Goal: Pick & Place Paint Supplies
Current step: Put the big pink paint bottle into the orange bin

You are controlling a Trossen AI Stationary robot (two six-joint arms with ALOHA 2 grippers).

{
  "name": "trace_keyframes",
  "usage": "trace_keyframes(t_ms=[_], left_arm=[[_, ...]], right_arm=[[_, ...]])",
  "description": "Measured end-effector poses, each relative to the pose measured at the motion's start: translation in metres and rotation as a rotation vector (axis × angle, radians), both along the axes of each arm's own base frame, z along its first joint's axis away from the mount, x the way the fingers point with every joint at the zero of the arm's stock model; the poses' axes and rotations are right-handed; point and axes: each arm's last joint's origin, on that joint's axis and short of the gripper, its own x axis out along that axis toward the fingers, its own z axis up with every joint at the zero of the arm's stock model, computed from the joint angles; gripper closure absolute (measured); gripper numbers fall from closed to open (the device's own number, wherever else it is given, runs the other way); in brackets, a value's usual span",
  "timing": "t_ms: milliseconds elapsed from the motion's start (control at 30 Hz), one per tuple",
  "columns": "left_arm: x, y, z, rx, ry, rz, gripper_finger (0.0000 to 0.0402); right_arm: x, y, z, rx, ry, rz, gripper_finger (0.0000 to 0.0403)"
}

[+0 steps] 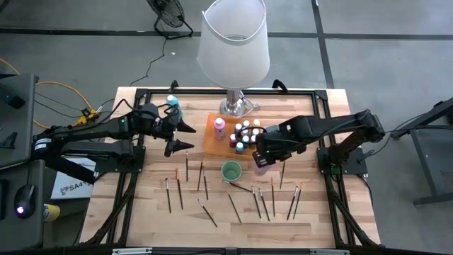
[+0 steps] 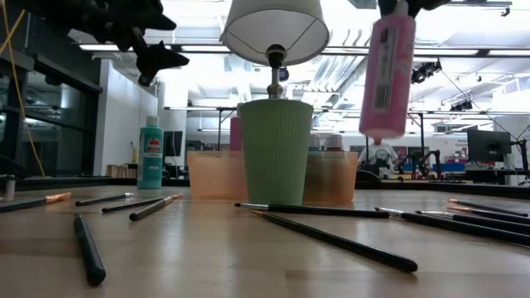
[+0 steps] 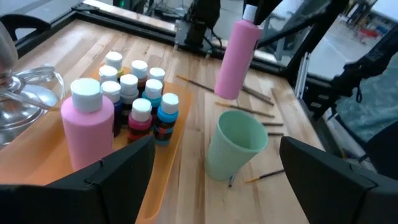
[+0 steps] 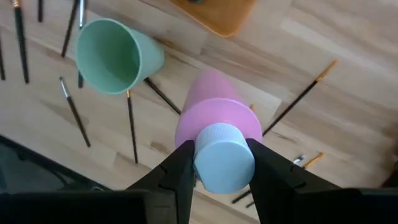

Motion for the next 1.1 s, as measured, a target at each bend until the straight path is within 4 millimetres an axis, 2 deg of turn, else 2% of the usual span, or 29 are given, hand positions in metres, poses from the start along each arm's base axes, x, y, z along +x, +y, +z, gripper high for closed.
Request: trace_keyframes(t_ms=[233, 400, 567, 800, 1100], left_arm=[[0.003, 0.001, 0.009, -0.047, -0.092, 0.016, 0.0064], [0.004, 0.001, 0.017, -0.083, -0.159, 0.024, 0.0064], [0.009, 0.003, 0.038, -0.101, -0.186, 0.029, 0.0064], [0.031, 0.007, 0.064, -0.061, -0.17, 0.012, 0.0064], [0.063, -0.014, 0.074, -0.031, -0.1, -0.091, 0.0064]], right_arm=[[-0.003, -0.011, 0.032, -0.061, -0.092, 0.169, 0.0287], [-0.003, -0.026, 0.044, -0.109, -0.142, 0.292, 0.0287], [-0.002, -0.043, 0.049, -0.152, -0.168, 0.383, 0.0287], [0.003, -0.058, 0.054, -0.191, -0.251, 0.519, 0.0287], [0.011, -0.063, 0.059, -0.258, -0.362, 0.664, 0.0287]])
